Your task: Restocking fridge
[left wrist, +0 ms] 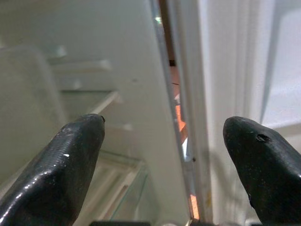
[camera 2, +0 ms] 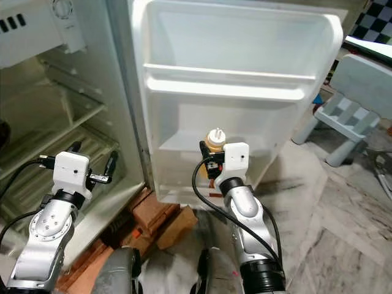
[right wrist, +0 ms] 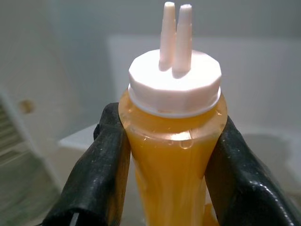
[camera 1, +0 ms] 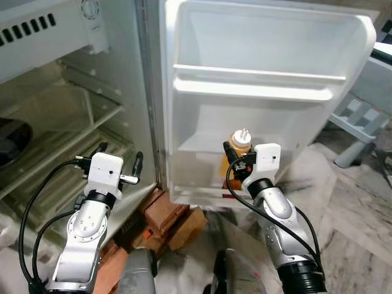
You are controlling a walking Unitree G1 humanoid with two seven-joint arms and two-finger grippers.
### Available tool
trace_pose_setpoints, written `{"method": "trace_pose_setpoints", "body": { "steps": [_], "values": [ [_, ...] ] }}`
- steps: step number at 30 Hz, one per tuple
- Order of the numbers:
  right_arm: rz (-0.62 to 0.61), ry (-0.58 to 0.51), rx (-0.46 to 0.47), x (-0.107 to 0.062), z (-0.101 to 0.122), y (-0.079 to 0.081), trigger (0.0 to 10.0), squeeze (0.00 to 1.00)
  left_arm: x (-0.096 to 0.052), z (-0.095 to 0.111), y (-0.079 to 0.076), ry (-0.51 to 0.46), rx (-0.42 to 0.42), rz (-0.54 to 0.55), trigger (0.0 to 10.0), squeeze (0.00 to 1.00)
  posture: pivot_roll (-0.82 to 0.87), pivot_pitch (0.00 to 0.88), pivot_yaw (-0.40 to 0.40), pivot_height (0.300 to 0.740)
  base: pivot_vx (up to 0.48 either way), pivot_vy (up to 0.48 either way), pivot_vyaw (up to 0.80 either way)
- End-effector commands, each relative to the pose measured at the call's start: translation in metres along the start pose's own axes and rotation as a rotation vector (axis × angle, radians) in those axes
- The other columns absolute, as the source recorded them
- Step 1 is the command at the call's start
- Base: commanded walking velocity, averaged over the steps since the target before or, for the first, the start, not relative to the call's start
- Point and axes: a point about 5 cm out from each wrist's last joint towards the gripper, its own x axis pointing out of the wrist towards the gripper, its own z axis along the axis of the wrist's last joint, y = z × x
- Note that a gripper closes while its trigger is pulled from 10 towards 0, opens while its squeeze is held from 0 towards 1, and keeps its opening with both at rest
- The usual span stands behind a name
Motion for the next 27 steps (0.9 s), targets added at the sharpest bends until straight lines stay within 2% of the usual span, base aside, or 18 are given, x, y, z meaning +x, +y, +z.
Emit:
{"method": "trace_pose_setpoints", "body": {
  "steps": [1,6,8,14,17,27],
  "values": [
    [-0.030,-0.022,-0.014,-0.002,0.006,-0.011,10.0,0.00,0.001,0.003,-0.008,-0.017,-0.012,-0.031,10.0,0.00,0.10,0.060,-0.070,0.656,0.281,0.000,0.00],
    [-0.021,0.010,-0.013,-0.002,0.003,-0.011,10.0,0.00,0.001,0.003,-0.008,-0.011,-0.014,-0.025,10.0,0.00,0.10,0.061,-0.071,0.656,0.000,0.000,0.00],
    [-0.002,0.062,-0.003,-0.002,-0.004,-0.009,10.0,0.00,0.000,0.002,-0.009,-0.008,-0.013,-0.022,10.0,0.00,0.10,0.061,-0.072,0.656,0.000,0.000,0.00],
    [0.044,0.085,-0.009,-0.002,-0.008,-0.005,10.0,0.00,-0.001,0.002,-0.009,-0.005,-0.013,-0.018,10.0,0.00,0.10,0.062,-0.075,0.656,0.000,0.000,0.00],
    [0.052,0.091,-0.007,-0.002,-0.008,-0.005,10.0,0.00,-0.001,0.005,-0.008,-0.032,-0.004,0.002,10.0,0.00,0.10,0.062,-0.076,0.631,0.000,0.000,0.00],
    [0.055,0.094,-0.007,-0.002,-0.007,-0.004,10.0,0.00,0.000,0.005,-0.007,-0.029,0.001,0.007,10.0,0.00,0.10,0.065,-0.074,0.556,0.000,0.000,0.00]
  ]
}}
